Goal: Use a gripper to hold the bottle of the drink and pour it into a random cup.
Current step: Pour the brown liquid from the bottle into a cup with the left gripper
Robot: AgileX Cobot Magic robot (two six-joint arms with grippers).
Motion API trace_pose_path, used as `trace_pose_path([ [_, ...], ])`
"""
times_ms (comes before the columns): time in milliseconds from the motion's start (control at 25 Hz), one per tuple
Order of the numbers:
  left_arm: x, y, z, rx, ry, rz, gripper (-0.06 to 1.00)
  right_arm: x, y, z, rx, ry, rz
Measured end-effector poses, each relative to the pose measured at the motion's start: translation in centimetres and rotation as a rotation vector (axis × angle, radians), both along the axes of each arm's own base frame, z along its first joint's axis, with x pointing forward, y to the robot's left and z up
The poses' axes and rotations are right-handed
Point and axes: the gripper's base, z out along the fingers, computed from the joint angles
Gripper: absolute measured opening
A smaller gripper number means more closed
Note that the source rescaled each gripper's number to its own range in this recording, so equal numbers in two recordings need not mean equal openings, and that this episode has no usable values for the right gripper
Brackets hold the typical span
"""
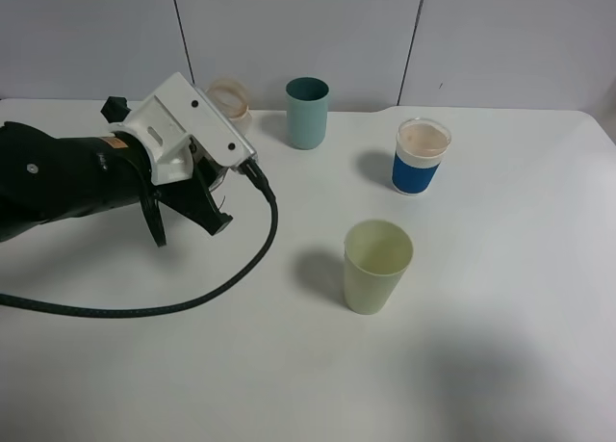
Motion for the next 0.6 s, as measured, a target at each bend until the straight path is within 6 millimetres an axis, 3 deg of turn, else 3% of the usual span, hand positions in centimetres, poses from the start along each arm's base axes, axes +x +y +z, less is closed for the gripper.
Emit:
trace_pose_path([
  [360,-3.0,-1.7,0.0,0.259,-0.059,0.026,0.05,0.0,0.0,0.0,0.000,0.000,0.000],
  [600,-3.3,-3.2,0.1,0.372,-0.035,0.065,0.05,0.0,0.0,0.0,0.000,0.000,0.000],
])
